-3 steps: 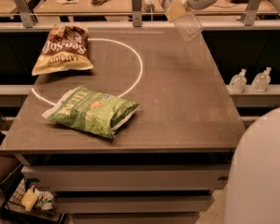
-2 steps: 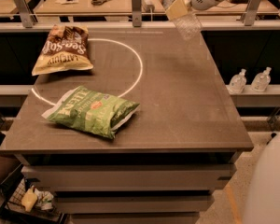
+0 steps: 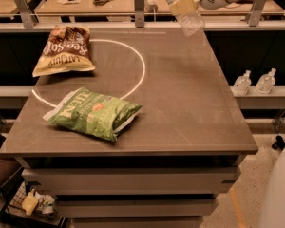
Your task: Place water bottle upright
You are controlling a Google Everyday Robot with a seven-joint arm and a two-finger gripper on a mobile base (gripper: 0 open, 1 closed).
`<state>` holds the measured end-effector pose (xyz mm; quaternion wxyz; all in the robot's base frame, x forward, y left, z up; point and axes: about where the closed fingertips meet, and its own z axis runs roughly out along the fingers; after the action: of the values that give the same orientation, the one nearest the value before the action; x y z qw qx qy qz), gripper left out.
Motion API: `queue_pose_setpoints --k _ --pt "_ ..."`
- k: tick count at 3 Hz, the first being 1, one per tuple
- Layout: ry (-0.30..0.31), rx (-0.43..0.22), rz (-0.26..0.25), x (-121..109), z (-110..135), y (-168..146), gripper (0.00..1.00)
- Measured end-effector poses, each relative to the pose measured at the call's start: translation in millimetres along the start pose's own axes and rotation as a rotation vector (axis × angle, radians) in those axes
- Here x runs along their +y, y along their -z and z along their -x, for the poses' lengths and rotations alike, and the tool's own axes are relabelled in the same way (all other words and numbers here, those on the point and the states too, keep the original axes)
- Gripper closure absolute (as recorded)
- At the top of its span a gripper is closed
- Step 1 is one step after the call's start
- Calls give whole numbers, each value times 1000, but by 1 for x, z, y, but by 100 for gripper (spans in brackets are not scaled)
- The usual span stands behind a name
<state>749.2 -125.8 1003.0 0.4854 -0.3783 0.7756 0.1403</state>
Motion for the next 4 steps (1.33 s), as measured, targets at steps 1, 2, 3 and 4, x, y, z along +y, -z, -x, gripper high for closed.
queue_pose_setpoints --k 1,2,3,4 --pt "24 -88 39 -7 0 1 100" --pt "37 -157 80 -11 -6 -6 100" --pt "39 -216 104 -14 -15 -11 100" --pt "52 -277 121 -16 -20 -13 100"
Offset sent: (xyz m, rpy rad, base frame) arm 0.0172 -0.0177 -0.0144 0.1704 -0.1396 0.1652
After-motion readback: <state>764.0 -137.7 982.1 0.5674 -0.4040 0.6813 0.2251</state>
